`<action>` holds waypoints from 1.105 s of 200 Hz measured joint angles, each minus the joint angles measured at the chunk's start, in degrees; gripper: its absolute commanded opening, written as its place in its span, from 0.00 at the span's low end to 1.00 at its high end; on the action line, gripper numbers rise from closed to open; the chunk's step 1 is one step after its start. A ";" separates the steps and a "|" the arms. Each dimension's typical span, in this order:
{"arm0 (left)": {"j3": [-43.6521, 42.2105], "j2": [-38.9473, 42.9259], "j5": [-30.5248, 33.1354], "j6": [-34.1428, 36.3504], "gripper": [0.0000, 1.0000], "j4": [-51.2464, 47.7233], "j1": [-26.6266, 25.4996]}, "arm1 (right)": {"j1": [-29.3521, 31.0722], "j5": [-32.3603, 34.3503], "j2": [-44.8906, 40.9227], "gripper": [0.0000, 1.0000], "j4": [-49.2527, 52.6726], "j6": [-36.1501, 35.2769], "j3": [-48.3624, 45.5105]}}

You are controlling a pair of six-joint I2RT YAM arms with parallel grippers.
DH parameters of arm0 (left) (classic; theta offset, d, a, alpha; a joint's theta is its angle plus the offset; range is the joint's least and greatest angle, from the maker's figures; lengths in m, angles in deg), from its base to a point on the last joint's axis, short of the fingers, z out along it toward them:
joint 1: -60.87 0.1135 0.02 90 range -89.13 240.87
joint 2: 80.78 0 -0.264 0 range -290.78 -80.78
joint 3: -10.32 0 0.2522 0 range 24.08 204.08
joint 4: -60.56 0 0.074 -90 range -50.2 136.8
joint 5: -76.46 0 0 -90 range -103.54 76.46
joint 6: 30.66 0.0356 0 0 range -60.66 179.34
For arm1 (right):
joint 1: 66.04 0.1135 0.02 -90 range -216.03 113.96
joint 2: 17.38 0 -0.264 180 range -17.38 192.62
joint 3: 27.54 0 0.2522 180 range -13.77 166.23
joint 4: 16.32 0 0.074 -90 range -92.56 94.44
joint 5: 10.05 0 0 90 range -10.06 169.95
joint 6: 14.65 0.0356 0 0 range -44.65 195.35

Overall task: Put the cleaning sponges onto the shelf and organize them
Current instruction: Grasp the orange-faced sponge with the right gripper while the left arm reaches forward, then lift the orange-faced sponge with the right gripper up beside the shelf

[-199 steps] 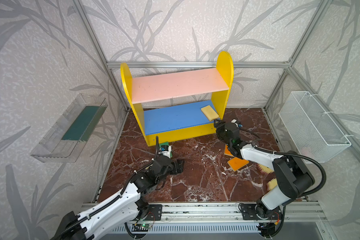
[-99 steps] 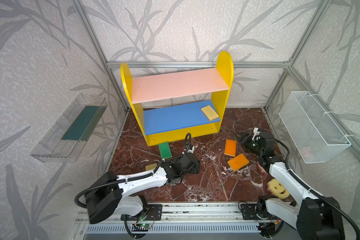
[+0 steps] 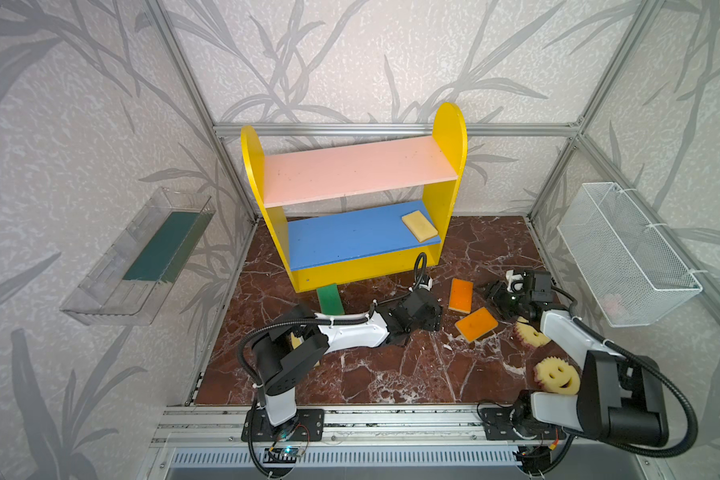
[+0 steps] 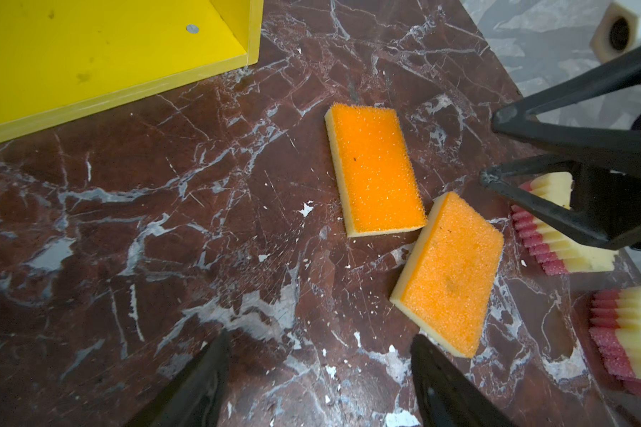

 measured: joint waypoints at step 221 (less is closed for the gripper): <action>-16.41 9.51 -3.19 -2.64 0.83 7.32 3.65 | 6.01 6.60 22.36 0.12 3.72 -11.10 13.42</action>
